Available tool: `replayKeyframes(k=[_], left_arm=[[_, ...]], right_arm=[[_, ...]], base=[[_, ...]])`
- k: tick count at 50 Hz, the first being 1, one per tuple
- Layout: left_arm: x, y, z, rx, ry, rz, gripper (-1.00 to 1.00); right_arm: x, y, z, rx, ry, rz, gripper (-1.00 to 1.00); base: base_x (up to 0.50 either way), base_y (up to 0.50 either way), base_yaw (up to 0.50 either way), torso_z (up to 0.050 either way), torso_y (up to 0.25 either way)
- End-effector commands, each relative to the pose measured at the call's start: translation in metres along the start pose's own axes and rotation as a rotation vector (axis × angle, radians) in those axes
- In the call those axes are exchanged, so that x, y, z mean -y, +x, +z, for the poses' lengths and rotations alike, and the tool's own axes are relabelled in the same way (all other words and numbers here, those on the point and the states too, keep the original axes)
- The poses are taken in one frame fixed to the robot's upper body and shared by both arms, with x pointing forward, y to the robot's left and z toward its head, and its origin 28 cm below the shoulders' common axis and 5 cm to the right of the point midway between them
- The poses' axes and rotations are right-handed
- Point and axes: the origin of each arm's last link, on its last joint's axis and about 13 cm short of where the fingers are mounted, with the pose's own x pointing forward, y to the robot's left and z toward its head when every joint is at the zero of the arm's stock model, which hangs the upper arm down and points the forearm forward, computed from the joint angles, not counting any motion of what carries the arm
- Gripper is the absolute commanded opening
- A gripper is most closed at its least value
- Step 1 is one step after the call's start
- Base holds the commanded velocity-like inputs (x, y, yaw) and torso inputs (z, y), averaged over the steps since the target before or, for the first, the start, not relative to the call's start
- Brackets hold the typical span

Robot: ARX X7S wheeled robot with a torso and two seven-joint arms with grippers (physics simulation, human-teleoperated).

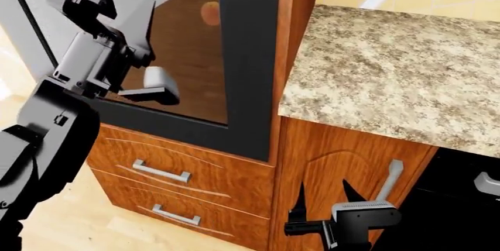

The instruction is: Open the oven door

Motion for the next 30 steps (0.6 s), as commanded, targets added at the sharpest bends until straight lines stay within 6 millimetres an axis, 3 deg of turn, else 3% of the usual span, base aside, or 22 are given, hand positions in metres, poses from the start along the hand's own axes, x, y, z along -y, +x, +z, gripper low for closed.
replayKeyframes(k=[1, 30], left_arm=[[0.013, 0.013, -0.002, -0.019, -0.017, -0.036, 1.00], [0.031, 0.038, -0.010, -0.058, -0.011, -0.111, 1.00]], right_arm=[[0.000, 0.000, 0.000, 0.001, 0.000, 0.000, 1.00], [0.000, 0.000, 0.000, 0.002, 0.002, 0.001, 1.00]], base=[[0.00, 0.00, 0.00, 0.000, 0.000], [0.00, 0.00, 0.00, 0.000, 0.000]])
